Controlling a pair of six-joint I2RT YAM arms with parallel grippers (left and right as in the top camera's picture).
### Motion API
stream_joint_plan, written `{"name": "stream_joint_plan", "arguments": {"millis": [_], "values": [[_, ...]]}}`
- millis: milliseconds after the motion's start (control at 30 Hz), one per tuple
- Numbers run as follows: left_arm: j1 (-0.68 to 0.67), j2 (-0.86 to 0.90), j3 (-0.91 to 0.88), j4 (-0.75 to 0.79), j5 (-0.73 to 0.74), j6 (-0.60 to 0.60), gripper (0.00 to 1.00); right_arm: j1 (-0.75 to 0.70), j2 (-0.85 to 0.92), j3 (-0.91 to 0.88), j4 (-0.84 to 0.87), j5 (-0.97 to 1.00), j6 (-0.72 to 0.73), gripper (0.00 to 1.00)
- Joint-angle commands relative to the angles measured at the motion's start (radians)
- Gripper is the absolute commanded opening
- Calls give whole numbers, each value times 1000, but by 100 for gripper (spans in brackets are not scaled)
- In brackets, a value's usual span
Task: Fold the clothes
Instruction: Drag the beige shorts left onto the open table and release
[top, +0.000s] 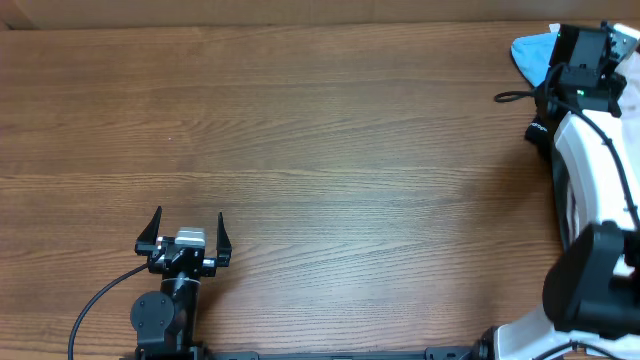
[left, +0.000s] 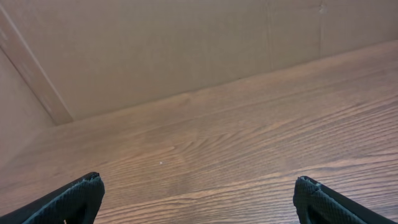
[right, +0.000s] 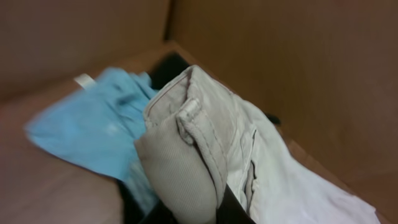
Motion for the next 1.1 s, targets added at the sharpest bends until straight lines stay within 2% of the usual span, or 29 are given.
{"name": "stream_joint_plan", "arguments": {"millis": [0,133,300,433,467,600,800,933,967,1000,1033,1067], "values": [[-7,-2,-4,-2,-6,11,100,120,-163,29,72,9,14,4],[-7,-2,-4,-2,-6,11,100,257,-222,29,132,-1,14,4],[-7,-2,-4,-2,-6,11,100,454,-220,29,162,-144,19,4],[-7,-2,-4,-2,-6,11,100,581,-195,29,165,-290,149,4],[-7,-2,-4,-2,-6,11,100,626,-176,28,164,-377,210,4],[-7,-2,-4,-2,-6,11,100,705,-116,28,166,-542,322,4],[-7,-2,-4,-2,-6,11,100,814,-19,28,232,-624,412,4],[-7,-2,-4,-2,-6,11,100,903,17,28,321,-664,415,4],[-6,-2,-4,-2,-6,11,100,920,19,28,332,-662,414,9],[-7,-2,-4,-2,-6,11,100,936,19,28,344,-657,414,31],[-6,-2,-4,-2,-6,11,100,951,19,28,353,-648,413,40],[-7,-2,-4,-2,-6,11,100,959,19,28,360,-642,409,43]]}}
